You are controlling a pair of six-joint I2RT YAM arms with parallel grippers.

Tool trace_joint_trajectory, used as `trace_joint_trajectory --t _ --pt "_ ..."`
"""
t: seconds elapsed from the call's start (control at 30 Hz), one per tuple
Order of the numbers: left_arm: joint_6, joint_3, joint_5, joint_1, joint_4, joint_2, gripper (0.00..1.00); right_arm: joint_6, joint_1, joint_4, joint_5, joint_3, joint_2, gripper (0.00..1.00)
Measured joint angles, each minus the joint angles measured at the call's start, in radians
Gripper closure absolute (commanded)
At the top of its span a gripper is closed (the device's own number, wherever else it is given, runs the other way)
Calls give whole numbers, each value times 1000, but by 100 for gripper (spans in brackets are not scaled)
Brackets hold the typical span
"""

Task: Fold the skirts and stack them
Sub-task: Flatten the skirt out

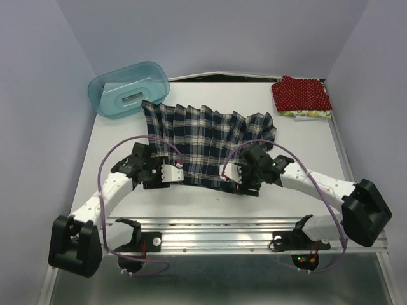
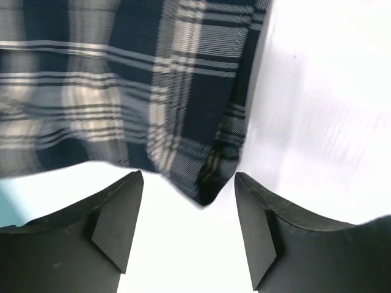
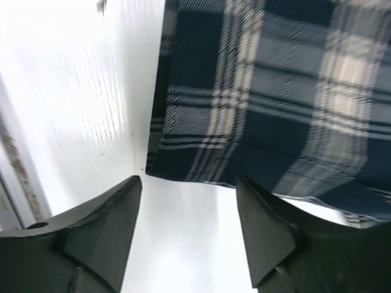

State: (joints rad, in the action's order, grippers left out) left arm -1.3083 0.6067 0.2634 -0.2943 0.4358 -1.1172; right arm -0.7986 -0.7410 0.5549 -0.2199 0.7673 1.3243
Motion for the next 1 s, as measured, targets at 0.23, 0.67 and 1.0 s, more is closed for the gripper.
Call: trace_joint_trajectory --t 0.23,0.67,1.0 --pt "111 139 80 2 105 240 25 87 50 104 -85 317 -46 25" --pt "635 335 60 8 -55 -293 44 142 367 2 -98 582 505 36" --pt "742 480 -25 51 -58 -639 50 85 369 -23 -26 486 560 45"
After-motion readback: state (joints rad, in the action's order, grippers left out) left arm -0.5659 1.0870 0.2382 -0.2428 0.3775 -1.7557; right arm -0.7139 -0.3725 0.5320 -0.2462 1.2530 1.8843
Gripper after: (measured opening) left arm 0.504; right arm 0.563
